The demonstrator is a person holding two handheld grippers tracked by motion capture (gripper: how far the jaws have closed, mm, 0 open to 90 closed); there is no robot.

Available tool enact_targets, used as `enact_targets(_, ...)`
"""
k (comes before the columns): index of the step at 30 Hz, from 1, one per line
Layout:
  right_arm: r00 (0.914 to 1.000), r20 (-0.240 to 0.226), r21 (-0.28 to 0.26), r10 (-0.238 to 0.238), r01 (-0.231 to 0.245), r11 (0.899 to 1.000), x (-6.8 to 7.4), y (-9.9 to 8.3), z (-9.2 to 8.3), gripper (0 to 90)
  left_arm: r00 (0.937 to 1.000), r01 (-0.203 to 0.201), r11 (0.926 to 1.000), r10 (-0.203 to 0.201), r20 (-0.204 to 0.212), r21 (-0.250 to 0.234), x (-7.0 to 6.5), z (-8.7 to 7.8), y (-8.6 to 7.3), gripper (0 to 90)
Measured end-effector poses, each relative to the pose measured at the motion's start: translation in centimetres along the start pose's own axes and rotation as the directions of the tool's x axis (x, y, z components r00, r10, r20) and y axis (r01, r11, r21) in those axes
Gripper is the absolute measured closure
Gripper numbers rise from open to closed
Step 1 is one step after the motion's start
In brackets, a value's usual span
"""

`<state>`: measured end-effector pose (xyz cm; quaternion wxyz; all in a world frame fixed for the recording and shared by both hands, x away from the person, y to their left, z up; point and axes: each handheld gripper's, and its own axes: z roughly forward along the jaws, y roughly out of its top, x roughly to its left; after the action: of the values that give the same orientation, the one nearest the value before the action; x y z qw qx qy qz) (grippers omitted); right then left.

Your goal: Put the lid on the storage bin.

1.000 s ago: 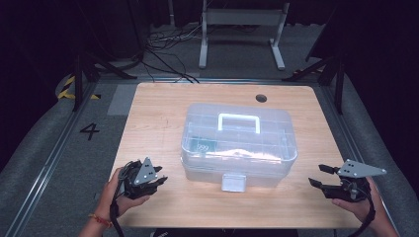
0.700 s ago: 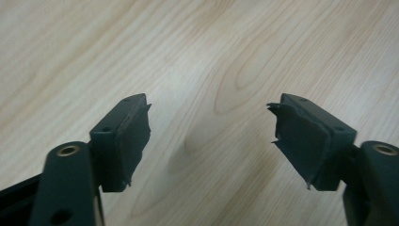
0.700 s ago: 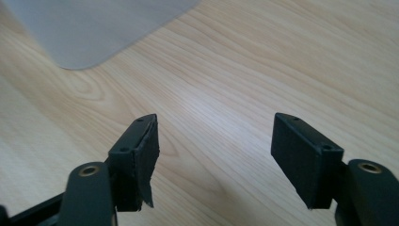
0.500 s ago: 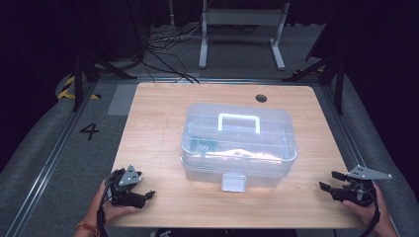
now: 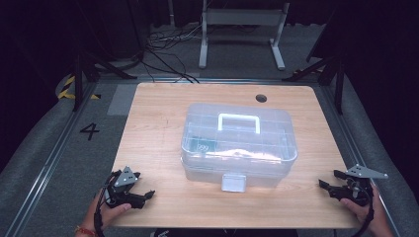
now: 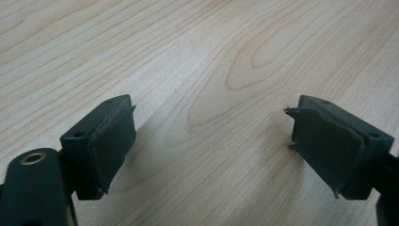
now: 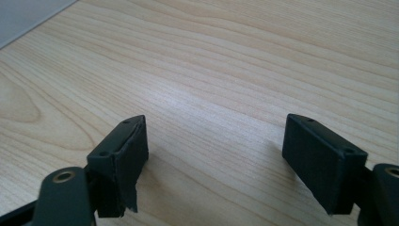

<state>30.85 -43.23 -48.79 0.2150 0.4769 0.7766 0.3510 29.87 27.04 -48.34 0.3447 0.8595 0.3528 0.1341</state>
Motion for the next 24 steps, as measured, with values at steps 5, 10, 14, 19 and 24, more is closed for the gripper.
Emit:
enact_targets(5,0.9999,0.007,0.001,0.008,-0.008,1.0,0.08,-0.04,-0.04,22.8,1.0,0.0,1.0,0.0,-0.002,0.001,0.01,0.0,0.0,14.5)
enact_targets(10,0.9999,0.007,0.002,0.008,-0.008,1.0,0.07,-0.04,-0.04,22.7,1.0,0.001,1.0,-0.001,-0.002,0.001,0.0,0.0,0.0,14.5)
enact_targets(14,0.9999,0.008,0.002,0.009,-0.009,1.0,0.07,-0.04,-0.04,22.5,1.0,0.0,1.0,0.0,-0.001,0.0,0.0,0.0,0.0,14.5)
enact_targets(19,0.9999,0.008,0.002,0.009,-0.009,1.0,0.07,-0.04,-0.04,22.5,1.0,0.001,1.0,-0.001,-0.002,0.0,0.0,0.0,0.0,14.5)
enact_targets(24,0.9999,0.007,0.002,0.01,-0.01,1.0,0.06,-0.04,-0.04,22.5,0.9999,0.011,0.9999,-0.011,-0.007,0.0,-0.13,0.07,0.06,13.9)
